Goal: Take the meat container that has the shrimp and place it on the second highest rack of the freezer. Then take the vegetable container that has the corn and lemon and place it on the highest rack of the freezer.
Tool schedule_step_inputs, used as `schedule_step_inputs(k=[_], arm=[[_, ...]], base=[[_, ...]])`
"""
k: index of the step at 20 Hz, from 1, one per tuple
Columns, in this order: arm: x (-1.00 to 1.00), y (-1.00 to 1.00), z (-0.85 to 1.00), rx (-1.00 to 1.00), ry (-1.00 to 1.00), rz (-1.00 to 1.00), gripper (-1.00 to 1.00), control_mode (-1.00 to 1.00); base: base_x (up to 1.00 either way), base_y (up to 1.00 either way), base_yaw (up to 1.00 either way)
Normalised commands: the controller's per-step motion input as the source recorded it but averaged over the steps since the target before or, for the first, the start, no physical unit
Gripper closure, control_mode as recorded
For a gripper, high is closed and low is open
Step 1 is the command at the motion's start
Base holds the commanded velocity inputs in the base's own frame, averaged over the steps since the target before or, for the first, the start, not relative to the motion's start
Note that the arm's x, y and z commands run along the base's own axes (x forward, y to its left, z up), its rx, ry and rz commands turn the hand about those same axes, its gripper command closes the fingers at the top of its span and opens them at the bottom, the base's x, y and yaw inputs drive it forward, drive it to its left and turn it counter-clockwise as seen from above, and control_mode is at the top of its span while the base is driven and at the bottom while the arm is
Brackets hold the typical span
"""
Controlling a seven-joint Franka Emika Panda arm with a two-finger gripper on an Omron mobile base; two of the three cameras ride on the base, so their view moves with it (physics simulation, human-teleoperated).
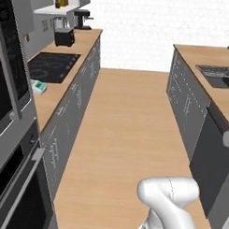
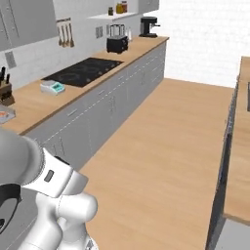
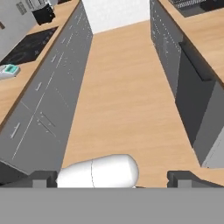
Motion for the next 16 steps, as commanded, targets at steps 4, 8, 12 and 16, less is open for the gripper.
schedule_step_inputs(k=[4,8,12,16], arm=[[0.00,0.00,0.00,0.00,0.00,0.00,-1.00,1.00],[0.00,0.00,0.00,0.00,0.00,0.00,-1.00,1.00],[0.00,0.00,0.00,0.00,0.00,0.00,-1.00,1.00],[0.00,0.00,0.00,0.00,0.00,0.00,-1.00,1.00]], base=[[1.00,0.24,0.00],[0.87,0.42,0.00],[0.98,0.43,0.00],[0.98,0.13,0.00]])
